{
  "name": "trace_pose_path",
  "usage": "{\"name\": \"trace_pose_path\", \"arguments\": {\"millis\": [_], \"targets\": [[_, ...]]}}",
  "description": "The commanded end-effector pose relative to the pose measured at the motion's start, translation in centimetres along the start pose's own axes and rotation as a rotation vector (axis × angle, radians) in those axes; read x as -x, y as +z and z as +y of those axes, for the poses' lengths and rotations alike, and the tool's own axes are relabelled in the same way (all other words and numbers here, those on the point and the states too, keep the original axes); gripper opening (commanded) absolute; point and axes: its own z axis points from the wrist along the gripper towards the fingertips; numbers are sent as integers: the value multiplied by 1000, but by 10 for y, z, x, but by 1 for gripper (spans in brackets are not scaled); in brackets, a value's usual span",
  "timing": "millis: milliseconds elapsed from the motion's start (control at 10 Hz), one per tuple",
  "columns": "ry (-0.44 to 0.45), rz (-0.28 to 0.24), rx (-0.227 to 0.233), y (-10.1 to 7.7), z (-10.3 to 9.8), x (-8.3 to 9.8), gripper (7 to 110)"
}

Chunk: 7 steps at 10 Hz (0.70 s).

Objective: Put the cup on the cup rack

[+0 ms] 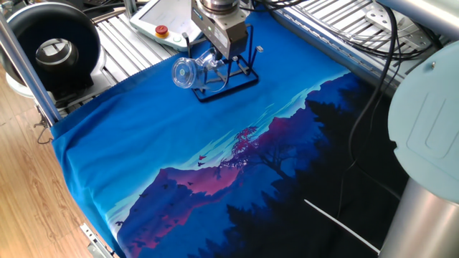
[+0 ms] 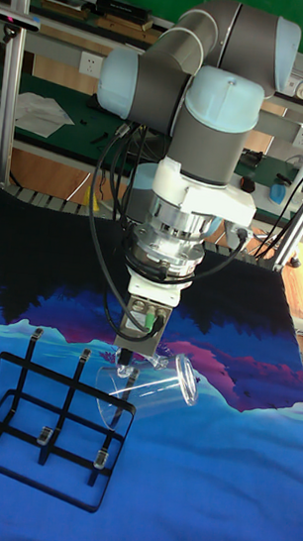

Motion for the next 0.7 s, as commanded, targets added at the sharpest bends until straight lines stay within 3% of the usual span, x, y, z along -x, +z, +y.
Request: {"name": "trace_pose_path", "arguments": {"millis": [0,600], "targets": [[-3,-10,4,-1,1,1,7],[-34,-48,10,-1,-5,-21,7]]}}
